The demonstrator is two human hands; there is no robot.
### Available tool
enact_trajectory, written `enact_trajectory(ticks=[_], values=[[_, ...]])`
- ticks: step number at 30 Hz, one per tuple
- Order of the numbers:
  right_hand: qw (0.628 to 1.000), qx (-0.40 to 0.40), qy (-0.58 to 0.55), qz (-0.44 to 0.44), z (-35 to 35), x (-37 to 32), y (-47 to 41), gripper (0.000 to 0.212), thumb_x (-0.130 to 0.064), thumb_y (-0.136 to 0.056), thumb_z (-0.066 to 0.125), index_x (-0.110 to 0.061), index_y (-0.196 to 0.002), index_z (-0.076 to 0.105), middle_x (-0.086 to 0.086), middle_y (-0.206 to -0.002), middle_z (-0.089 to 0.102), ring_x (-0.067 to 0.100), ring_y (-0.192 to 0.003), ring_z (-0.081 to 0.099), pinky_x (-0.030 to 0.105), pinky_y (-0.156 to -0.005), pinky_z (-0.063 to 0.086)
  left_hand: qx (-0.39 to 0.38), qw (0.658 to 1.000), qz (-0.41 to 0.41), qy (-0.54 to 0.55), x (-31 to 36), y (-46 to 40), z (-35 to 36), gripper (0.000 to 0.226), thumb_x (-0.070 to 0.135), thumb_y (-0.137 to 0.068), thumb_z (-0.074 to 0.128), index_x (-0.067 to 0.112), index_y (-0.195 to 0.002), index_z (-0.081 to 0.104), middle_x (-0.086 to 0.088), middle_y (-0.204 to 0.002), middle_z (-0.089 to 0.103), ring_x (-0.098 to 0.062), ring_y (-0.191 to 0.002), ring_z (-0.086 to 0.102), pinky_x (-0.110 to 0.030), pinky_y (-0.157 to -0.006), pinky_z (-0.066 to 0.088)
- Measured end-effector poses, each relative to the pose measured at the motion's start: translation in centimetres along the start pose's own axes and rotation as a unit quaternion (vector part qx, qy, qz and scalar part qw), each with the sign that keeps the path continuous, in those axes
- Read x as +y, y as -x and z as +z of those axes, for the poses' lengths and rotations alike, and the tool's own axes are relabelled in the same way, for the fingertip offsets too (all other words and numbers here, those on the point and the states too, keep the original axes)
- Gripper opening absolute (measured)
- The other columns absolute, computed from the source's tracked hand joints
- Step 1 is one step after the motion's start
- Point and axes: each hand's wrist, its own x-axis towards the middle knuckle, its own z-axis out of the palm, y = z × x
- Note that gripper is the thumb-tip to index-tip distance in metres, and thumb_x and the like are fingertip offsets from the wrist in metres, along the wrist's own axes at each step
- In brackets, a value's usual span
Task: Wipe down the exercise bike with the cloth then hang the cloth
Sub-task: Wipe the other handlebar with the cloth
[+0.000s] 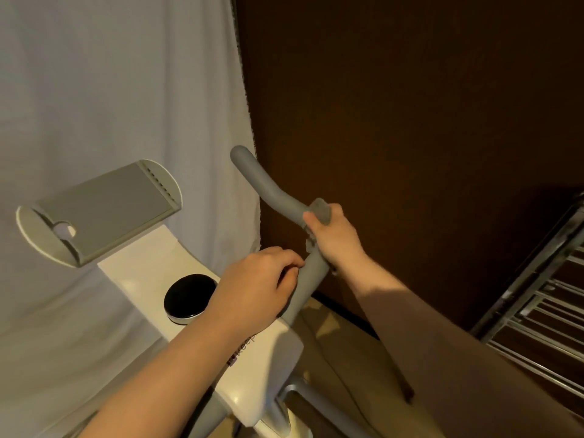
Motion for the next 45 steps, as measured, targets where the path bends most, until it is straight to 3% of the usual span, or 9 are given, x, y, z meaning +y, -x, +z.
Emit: enact_trajectory(ticks=[5,8,13,19,24,28,32,37,45], values=[[0.987,-0.072,0.139,-0.021,-1.0,-0.2,-0.9,0.055,-0.038,-0.098,0.049,-0.024,-0.145,0.024,0.005,-0.126,0.048,0.025,-0.11,0.053,0.037,-0.088,0.046,0.002,1.0,0.005,0.005,0.0,-0.4,0.1,0.025,0.033,-0.099,0.045,0.034,-0.119,0.061,0.016,-0.105,0.06,-0.002,-0.082,0.051,-0.026,-0.071,0.048],[0.993,-0.098,0.067,0.021,-1.2,-1.5,-2.5,0.051,-0.034,-0.095,0.057,-0.02,-0.138,0.034,0.002,-0.116,0.053,0.021,-0.104,0.055,0.036,-0.087,0.047,-0.002,1.0,0.004,0.002,-0.1,-0.2,0.1,0.026,0.033,-0.099,0.045,0.034,-0.119,0.062,0.017,-0.102,0.058,-0.001,-0.079,0.048,-0.025,-0.069,0.046],[0.995,0.011,-0.096,-0.013,0.9,2.7,3.3,0.052,-0.036,-0.096,0.054,-0.035,-0.14,0.026,0.01,-0.126,0.048,0.027,-0.107,0.057,0.047,-0.093,0.051,0.005,1.0,0.008,-0.001,0.1,-0.2,0.0,0.024,0.033,-0.099,0.046,0.036,-0.117,0.062,0.02,-0.099,0.056,-0.001,-0.08,0.049,-0.023,-0.069,0.046],[0.976,0.009,-0.209,0.068,0.4,0.5,0.2,0.041,-0.037,-0.098,0.053,-0.023,-0.134,0.04,0.007,-0.116,0.06,0.025,-0.104,0.061,0.048,-0.094,0.051,0.0,1.0,0.004,-0.001,0.0,-0.2,0.1,0.025,0.033,-0.099,0.046,0.035,-0.118,0.061,0.018,-0.103,0.058,-0.001,-0.081,0.049,-0.023,-0.07,0.045],[0.974,0.051,-0.22,0.025,2.7,2.4,5.5,0.06,-0.035,-0.098,0.052,-0.037,-0.147,0.018,0.005,-0.133,0.042,0.025,-0.116,0.052,0.043,-0.098,0.047,0.007,1.0,0.008,-0.003,0.1,-0.2,0.0,0.024,0.032,-0.098,0.047,0.036,-0.116,0.062,0.017,-0.104,0.06,-0.003,-0.087,0.054,-0.025,-0.073,0.047],[0.974,0.038,-0.222,0.033,1.1,1.3,1.9,0.044,-0.027,-0.097,0.055,-0.029,-0.135,0.034,0.011,-0.123,0.056,0.025,-0.105,0.061,0.045,-0.091,0.053,0.008,1.0,0.005,0.002,0.0,-0.2,0.1,0.024,0.032,-0.098,0.047,0.035,-0.117,0.062,0.017,-0.102,0.059,-0.002,-0.083,0.051,-0.024,-0.071,0.046],[0.963,0.082,-0.25,0.064,3.2,1.5,6.0,0.06,-0.031,-0.097,0.055,-0.033,-0.145,0.02,0.006,-0.13,0.041,0.023,-0.112,0.05,0.038,-0.094,0.046,0.007,1.0,0.01,-0.004,0.0,0.1,0.0,0.023,0.032,-0.098,0.047,0.035,-0.116,0.062,0.017,-0.102,0.06,-0.003,-0.085,0.054,-0.025,-0.07,0.047],[0.948,0.029,-0.3,0.104,0.7,0.4,2.4,0.042,-0.027,-0.098,0.055,-0.02,-0.134,0.033,0.01,-0.119,0.058,0.025,-0.105,0.061,0.043,-0.091,0.053,0.009,1.0,0.012,-0.004,0.0,-0.1,0.1,0.025,0.032,-0.099,0.047,0.034,-0.119,0.061,0.015,-0.106,0.061,-0.002,-0.084,0.052,-0.024,-0.069,0.046],[0.923,0.07,-0.353,0.134,2.1,0.6,4.6,0.048,-0.027,-0.099,0.052,-0.017,-0.138,0.025,0.012,-0.116,0.054,0.028,-0.109,0.059,0.043,-0.094,0.05,0.01,1.0,0.015,-0.008,0.1,-0.3,0.0,0.023,0.03,-0.098,0.047,0.034,-0.115,0.063,0.016,-0.102,0.06,-0.001,-0.08,0.047,-0.016,-0.062,0.035]])
